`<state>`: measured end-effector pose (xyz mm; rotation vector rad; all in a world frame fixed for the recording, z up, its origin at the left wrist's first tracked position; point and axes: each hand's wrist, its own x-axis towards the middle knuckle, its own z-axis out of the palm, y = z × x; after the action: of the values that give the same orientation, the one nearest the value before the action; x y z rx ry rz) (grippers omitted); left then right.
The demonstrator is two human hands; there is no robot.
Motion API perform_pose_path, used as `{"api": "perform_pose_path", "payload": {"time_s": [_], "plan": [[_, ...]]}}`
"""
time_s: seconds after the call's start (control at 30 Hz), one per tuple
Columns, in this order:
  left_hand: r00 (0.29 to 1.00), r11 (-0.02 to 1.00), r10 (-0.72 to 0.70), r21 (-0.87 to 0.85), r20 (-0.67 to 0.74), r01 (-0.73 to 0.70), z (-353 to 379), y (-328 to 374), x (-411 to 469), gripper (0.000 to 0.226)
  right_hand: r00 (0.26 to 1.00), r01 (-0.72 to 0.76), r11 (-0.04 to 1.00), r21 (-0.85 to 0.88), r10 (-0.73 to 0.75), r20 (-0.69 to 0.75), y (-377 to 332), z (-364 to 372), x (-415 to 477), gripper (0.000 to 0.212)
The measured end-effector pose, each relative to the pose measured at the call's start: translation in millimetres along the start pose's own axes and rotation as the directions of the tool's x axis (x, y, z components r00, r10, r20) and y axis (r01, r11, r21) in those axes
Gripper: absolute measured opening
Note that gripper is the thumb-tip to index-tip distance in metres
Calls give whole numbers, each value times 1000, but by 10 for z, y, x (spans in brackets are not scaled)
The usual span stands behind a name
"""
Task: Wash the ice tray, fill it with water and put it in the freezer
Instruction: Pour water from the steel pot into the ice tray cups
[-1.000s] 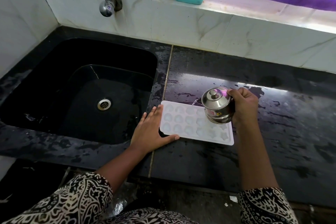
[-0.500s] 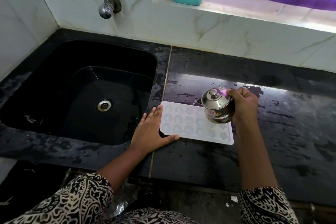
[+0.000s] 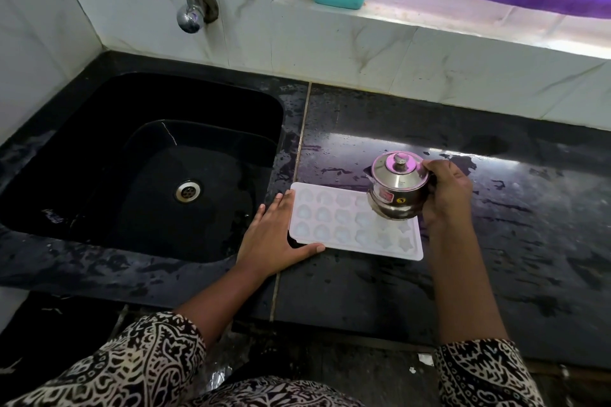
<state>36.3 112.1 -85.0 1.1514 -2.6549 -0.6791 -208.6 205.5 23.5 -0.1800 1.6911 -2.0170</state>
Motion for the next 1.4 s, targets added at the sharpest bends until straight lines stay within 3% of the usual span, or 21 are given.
{"api": "perform_pose_path", "payload": {"time_s": [0.4, 0.73, 0.93, 1.4], "plan": [[1000, 1000, 7, 1, -1, -7, -6, 2, -2, 123, 991, 133, 960, -247, -122, 59, -5, -5, -32, 26], [1000, 1000, 3, 8, 3, -3, -12, 10, -3, 124, 996, 83, 983, -166, -77, 41, -7, -20, -14, 21], [1000, 1000, -1, -1, -13, 1, 3, 6, -6, 122, 999, 29, 999, -20, -28, 21, -20, -44, -5, 21], [1000, 1000, 3, 7, -23, -3, 36, -20, 7, 124, 990, 141, 979, -146, -140, 18, 7, -244, 45, 32]]}}
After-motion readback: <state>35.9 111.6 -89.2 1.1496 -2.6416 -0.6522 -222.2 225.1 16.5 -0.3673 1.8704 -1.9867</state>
